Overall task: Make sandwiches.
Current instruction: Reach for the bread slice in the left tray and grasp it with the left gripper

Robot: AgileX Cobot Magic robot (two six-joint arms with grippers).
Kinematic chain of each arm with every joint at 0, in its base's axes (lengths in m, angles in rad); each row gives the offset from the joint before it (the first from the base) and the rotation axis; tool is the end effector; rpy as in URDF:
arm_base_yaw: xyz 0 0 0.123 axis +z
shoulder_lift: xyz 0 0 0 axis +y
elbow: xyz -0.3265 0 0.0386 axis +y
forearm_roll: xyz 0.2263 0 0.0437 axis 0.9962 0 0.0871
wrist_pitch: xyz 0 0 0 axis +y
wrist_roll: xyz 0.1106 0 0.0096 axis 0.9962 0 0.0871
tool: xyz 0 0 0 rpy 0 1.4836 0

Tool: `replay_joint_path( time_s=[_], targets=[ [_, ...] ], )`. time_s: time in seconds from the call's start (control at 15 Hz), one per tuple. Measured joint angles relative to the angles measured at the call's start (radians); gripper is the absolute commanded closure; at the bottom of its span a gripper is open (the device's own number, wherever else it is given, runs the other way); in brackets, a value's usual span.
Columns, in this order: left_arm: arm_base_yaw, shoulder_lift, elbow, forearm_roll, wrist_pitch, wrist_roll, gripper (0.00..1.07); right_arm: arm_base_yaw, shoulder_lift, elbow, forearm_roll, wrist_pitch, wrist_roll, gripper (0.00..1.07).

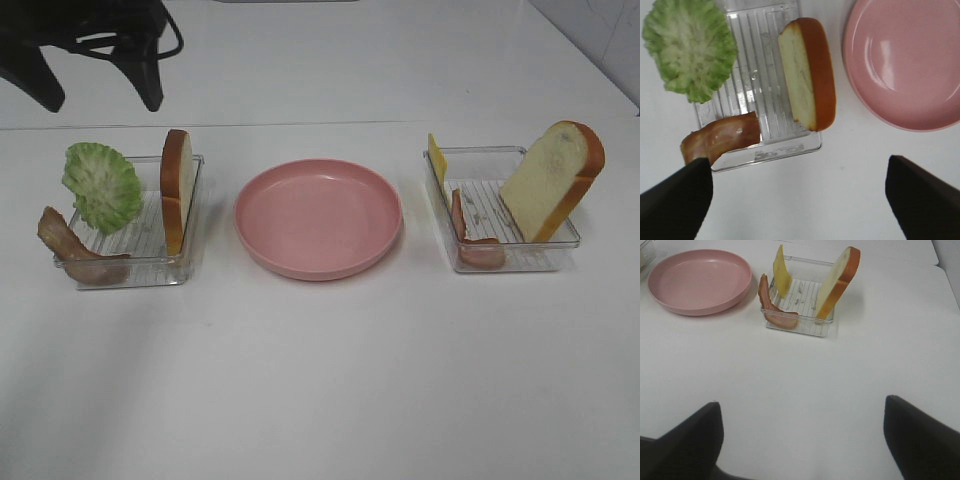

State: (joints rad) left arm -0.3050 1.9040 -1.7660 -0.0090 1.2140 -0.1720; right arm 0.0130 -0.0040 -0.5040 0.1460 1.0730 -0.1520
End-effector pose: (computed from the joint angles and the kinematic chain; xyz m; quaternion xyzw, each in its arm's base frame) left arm 0.3877 -0.1231 0.3252 0.0648 0.9862 -0.0403 0.1470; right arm -0.0524 0.0135 0.2583 -0.0738 0.8489 0.0367 0.5221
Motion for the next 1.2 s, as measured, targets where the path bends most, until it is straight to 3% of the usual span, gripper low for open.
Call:
replay_joint_path(
  time_s=[0.47,0.87,1.13,1.2],
  targets=[
    [-0.036,0.169,-0.095,0.04,0.005,-0.068,0.2,0.0,0.0,0.0,0.0,0.0,0.0,0.31],
    [-0.036,0.277,-0.154,0.051,0.004,-0.071,0.21,0.0,0.0,0.0,0.004,0.0,0.0,0.31],
    [-0.036,0.305,-0.161,0.051,-0.005,-0.071,0.35,0.0,0.0,0.0,0.005,0.0,0.0,0.31],
    [-0.036,0.306,-0.162,0.051,-0.007,-0.071,0.45,0.0,0.0,0.0,0.006,0.0,0.0,0.31]
  ],
)
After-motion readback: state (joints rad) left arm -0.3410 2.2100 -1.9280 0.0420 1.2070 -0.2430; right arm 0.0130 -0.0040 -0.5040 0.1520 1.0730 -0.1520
